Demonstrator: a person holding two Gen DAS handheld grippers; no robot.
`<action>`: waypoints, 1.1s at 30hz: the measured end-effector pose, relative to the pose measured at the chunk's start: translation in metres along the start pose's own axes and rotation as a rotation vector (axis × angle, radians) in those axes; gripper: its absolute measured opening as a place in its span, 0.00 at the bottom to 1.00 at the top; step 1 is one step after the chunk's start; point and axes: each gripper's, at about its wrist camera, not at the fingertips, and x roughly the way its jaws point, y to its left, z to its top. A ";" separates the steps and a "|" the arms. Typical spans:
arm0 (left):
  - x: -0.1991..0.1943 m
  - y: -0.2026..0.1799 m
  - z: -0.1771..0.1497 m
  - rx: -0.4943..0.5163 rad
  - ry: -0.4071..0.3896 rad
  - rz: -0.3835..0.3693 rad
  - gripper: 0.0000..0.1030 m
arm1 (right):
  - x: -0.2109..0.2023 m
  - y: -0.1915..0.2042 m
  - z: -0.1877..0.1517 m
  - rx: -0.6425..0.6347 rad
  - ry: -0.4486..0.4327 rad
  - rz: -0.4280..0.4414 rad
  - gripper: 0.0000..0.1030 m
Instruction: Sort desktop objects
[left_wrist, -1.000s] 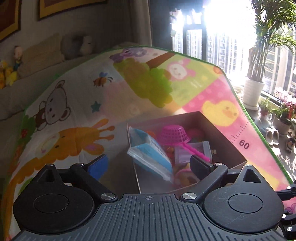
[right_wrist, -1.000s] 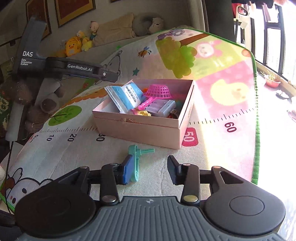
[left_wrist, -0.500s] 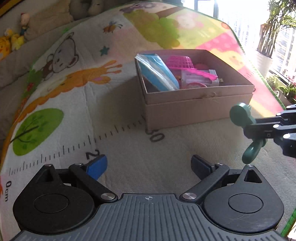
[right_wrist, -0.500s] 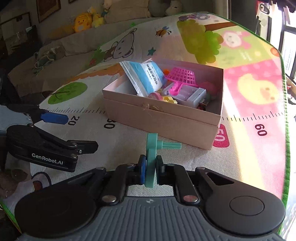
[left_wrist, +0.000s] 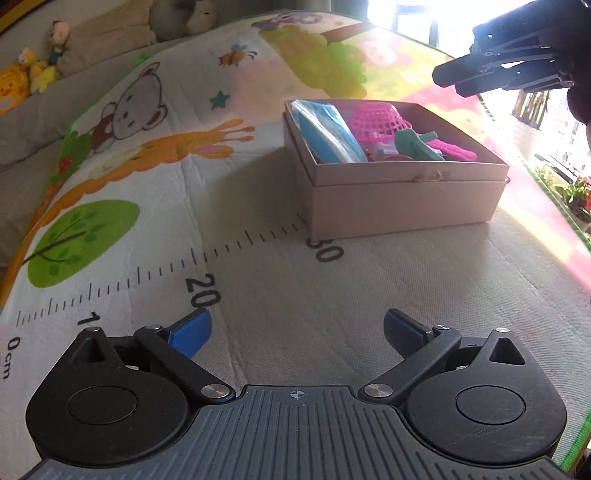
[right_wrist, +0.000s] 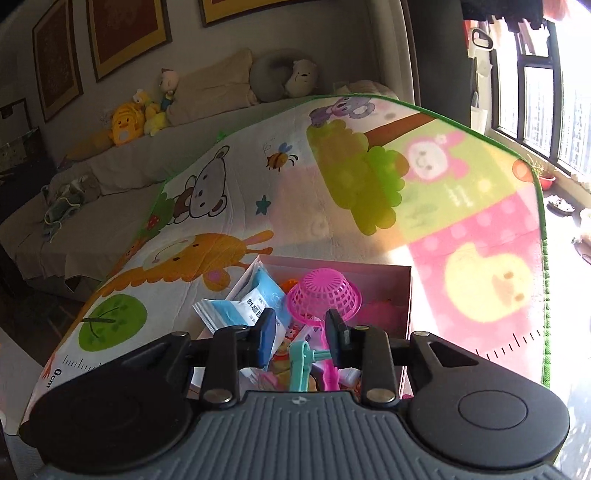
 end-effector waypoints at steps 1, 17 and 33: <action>0.000 0.001 -0.003 0.002 -0.007 0.010 0.99 | -0.002 0.001 -0.008 0.006 0.001 0.005 0.30; 0.017 0.015 -0.006 -0.099 -0.041 0.072 1.00 | 0.017 0.026 -0.138 0.019 0.109 -0.296 1.00; 0.019 0.018 -0.006 -0.111 -0.045 0.062 1.00 | 0.027 0.023 -0.138 0.019 0.036 -0.322 1.00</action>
